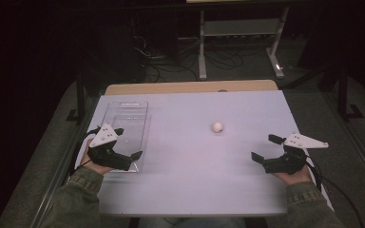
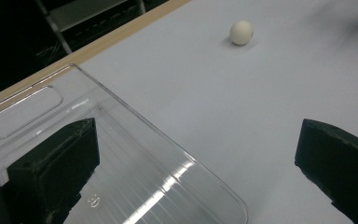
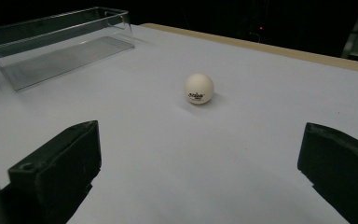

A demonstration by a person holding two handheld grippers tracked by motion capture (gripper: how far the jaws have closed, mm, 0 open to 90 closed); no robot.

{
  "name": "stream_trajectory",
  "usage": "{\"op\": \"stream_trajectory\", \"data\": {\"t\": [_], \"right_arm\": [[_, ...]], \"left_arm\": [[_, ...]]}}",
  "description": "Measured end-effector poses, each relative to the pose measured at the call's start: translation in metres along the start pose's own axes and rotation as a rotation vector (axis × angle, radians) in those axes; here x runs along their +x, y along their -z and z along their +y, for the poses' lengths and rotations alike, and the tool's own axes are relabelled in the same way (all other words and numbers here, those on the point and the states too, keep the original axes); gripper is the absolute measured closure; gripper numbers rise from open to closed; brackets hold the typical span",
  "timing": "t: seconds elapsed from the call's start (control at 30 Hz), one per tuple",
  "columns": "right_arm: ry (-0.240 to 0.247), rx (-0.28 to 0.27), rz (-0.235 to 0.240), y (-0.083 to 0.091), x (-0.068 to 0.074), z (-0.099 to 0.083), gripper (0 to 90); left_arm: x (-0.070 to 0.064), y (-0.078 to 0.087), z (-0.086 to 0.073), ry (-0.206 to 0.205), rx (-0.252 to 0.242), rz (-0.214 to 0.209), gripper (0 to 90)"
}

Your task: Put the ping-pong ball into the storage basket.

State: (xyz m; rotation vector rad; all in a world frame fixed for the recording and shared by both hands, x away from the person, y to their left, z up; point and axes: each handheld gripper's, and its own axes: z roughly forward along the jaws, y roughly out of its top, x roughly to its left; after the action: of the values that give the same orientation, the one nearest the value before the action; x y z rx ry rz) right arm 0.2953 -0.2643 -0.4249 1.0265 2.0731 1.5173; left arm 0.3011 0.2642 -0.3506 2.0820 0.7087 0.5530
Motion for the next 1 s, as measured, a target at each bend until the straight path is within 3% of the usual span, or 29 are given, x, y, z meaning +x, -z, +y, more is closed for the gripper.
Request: {"op": "stream_trajectory", "data": {"t": [1.0], "right_arm": [[0.011, 0.010, 0.010, -0.002, 0.002, 0.000, 0.0]], "left_arm": [[-0.002, -0.017, 0.048, -0.088, 0.067, -0.044, 0.0]]}}
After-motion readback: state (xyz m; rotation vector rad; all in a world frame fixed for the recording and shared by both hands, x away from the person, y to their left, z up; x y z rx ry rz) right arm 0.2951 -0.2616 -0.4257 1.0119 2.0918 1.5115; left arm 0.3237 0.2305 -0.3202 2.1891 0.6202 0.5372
